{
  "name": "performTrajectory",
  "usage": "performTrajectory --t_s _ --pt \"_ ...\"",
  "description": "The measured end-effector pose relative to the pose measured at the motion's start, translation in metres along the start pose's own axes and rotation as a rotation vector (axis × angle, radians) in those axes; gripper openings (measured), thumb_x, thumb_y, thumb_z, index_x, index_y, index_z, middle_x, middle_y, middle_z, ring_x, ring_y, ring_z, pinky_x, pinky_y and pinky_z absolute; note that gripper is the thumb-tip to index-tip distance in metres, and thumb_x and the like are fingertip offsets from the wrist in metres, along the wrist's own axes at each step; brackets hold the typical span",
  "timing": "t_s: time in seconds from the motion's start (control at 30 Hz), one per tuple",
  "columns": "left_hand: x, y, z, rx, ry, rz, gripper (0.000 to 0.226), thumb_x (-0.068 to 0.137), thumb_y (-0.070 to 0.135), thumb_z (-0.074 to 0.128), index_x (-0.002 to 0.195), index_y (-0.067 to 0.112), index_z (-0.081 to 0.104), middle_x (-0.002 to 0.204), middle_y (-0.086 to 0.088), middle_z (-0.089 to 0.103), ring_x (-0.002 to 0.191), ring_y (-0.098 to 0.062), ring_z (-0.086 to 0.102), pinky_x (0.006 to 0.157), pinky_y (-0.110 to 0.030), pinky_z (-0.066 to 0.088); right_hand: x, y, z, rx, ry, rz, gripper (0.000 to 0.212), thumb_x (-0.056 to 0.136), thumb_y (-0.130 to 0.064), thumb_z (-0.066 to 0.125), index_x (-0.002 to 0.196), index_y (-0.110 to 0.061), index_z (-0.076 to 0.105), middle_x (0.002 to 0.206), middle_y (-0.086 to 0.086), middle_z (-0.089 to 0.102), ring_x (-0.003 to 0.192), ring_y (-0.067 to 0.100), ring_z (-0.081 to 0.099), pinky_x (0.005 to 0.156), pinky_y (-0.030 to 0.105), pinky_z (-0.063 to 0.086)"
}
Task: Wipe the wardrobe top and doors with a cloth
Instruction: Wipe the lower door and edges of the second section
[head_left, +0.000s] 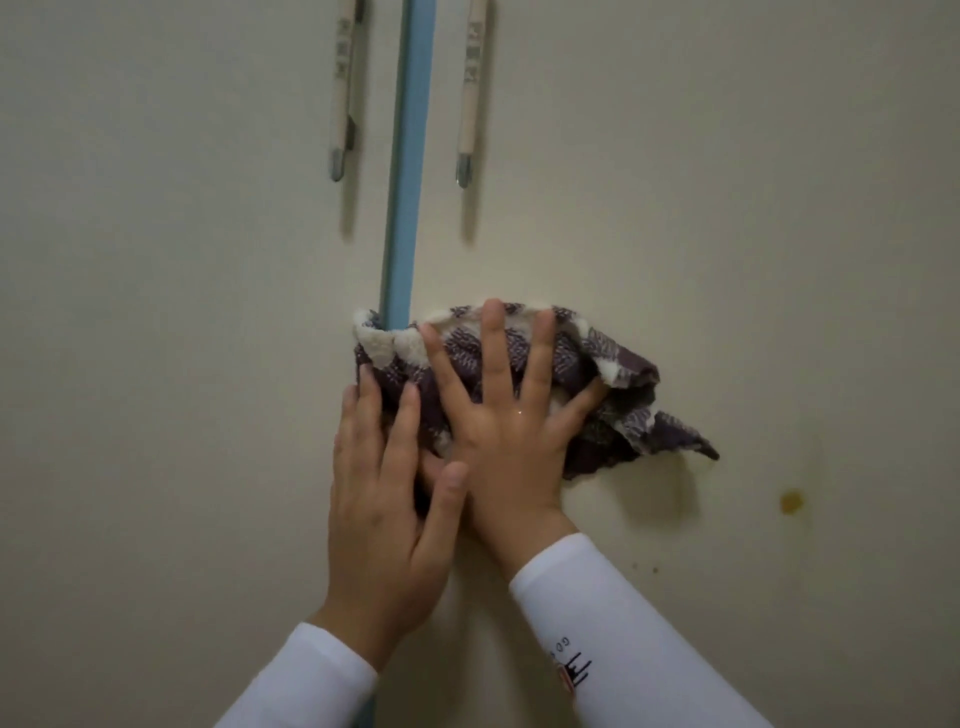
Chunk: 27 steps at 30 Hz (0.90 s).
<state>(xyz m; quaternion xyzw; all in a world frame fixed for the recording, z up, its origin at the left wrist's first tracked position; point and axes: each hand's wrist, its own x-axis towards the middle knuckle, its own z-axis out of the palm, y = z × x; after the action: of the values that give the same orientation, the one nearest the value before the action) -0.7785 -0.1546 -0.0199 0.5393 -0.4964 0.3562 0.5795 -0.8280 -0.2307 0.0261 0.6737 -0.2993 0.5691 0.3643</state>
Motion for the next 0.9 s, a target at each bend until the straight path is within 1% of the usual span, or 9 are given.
performTrajectory --t_s 0.1,0.2,0.3,0.37,0.47,0.53,0.63,0.77,0.9 --pt "-0.027 -0.005 0.005 -0.028 0.051 0.040 0.063 0.089 0.058 0.029 0.137 0.018 0.024 0.150 -0.012 0.012 0.140 -0.029 0.014 0.111 -0.043 0.016 -0.015 0.000 -0.005 0.049 -0.051 -0.029 0.064 0.083 -0.065 0.028 0.141 -0.038 0.021 0.149 0.010 0.031 0.135 0.043 0.025 0.088 0.079 0.012" --pt "-0.040 -0.005 0.013 -0.030 0.091 0.062 0.059 0.084 0.046 0.037 0.137 0.021 0.025 0.150 -0.010 0.012 0.137 -0.024 0.018 0.107 -0.039 0.019 -0.015 0.000 -0.002 0.074 -0.069 -0.030 0.063 0.082 -0.060 0.016 0.142 -0.040 0.014 0.154 0.008 0.020 0.139 0.041 0.012 0.093 0.077 0.001" --pt "-0.047 -0.002 0.016 0.020 0.120 0.046 0.067 0.082 0.047 0.040 0.140 0.015 0.029 0.150 -0.018 0.020 0.133 -0.035 0.029 0.102 -0.039 0.022 -0.013 0.001 0.000 0.119 -0.078 -0.042 0.068 0.077 -0.062 0.005 0.143 -0.043 0.005 0.157 0.004 0.003 0.141 0.038 -0.007 0.094 0.072 -0.016" --pt "-0.052 -0.001 0.018 0.060 0.150 0.012 0.071 0.081 0.048 0.040 0.140 0.010 0.033 0.146 -0.024 0.027 0.131 -0.039 0.032 0.099 -0.036 0.024 -0.016 0.001 0.001 0.137 -0.079 -0.053 0.070 0.078 -0.066 0.005 0.144 -0.044 0.007 0.158 0.003 -0.001 0.141 0.036 -0.011 0.093 0.071 -0.020" --pt "-0.056 -0.003 0.019 0.054 0.191 -0.023 0.071 0.080 0.049 0.039 0.138 0.006 0.036 0.142 -0.026 0.032 0.130 -0.038 0.033 0.099 -0.034 0.023 -0.019 0.001 0.006 0.147 -0.048 -0.067 0.067 0.083 -0.068 0.024 0.144 -0.044 0.012 0.157 0.003 0.002 0.141 0.035 -0.010 0.091 0.069 -0.023" --pt "-0.055 -0.005 0.023 0.043 0.193 -0.018 0.071 0.080 0.048 0.040 0.137 0.006 0.037 0.141 -0.026 0.033 0.131 -0.037 0.032 0.100 -0.035 0.024 -0.019 0.005 0.006 0.143 -0.020 -0.075 0.066 0.083 -0.067 0.026 0.144 -0.043 0.015 0.157 0.003 0.007 0.142 0.035 -0.006 0.092 0.069 -0.022" --pt "-0.053 -0.011 0.027 0.049 0.167 0.019 0.067 0.082 0.047 0.041 0.138 0.011 0.036 0.144 -0.025 0.029 0.135 -0.035 0.028 0.102 -0.038 0.025 -0.022 0.016 0.005 0.141 0.013 -0.067 0.065 0.082 -0.063 0.020 0.143 -0.042 0.022 0.156 0.003 0.014 0.142 0.035 0.001 0.095 0.070 -0.018" --pt "-0.058 -0.017 0.036 0.150 0.074 0.035 0.066 0.081 0.049 0.040 0.137 0.014 0.041 0.144 -0.029 0.026 0.132 -0.044 0.028 0.104 -0.049 0.027 -0.039 0.055 0.006 0.149 0.038 -0.023 0.061 0.082 -0.056 0.031 0.141 -0.038 0.032 0.153 0.006 0.024 0.142 0.036 0.010 0.099 0.072 -0.005" --pt "-0.057 -0.012 0.042 0.286 0.053 -0.009 0.069 0.077 0.053 0.039 0.134 0.014 0.047 0.143 -0.035 0.024 0.127 -0.052 0.031 0.101 -0.056 0.030 -0.056 0.104 0.005 0.132 0.015 0.043 0.063 0.083 -0.056 0.025 0.142 -0.036 0.031 0.153 0.007 0.023 0.141 0.037 0.011 0.099 0.072 -0.003"
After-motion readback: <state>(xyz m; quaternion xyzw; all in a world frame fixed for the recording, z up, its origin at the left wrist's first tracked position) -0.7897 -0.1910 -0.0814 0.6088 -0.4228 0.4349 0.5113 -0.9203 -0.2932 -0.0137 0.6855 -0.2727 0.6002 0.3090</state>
